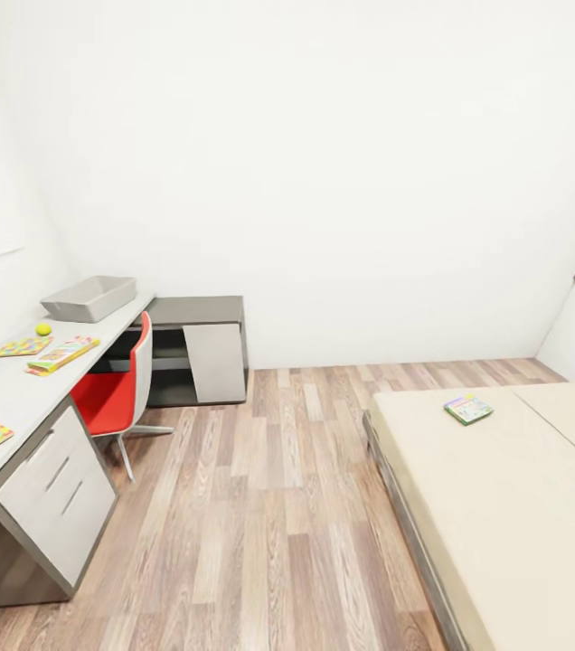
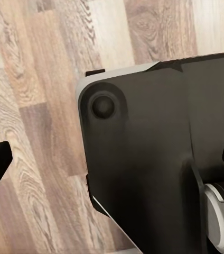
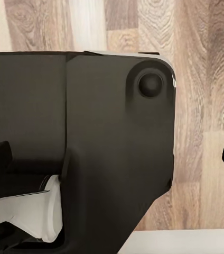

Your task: Put all the toys in the child's room - the three board games (two on the bed and one on the table), the two jigsaw puzzles on the table, and the tennis ball on the table - inside the toy box on the table in the child's room.

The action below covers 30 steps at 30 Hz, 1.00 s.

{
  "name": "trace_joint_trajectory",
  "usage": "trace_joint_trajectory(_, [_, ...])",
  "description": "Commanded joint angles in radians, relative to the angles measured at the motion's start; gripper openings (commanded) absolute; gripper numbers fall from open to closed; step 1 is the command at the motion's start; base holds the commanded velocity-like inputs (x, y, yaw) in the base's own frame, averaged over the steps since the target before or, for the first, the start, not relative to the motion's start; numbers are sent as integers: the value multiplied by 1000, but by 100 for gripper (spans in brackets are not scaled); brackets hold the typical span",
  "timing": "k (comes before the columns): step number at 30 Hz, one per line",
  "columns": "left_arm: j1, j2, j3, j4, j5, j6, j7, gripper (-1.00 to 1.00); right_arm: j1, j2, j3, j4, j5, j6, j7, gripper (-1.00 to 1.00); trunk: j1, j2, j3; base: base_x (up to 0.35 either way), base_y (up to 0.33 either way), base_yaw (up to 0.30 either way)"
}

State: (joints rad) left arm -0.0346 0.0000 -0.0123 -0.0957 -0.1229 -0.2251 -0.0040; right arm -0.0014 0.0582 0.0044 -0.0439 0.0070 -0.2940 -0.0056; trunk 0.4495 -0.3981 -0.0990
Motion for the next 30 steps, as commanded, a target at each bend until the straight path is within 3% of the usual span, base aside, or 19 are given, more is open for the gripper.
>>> trace_joint_trajectory(1, [-1, 0, 0, 1, -7, -3, 1, 100, 0, 0, 0, -1, 1, -2, -1, 100, 1, -2, -2, -3, -180, 0])
trace_joint_trajectory(30, [-1, 0, -1, 1, -7, -16, 1, 100, 0, 0, 0, -1, 2, -1, 1, 100, 1, -2, -2, 0, -79, 0])
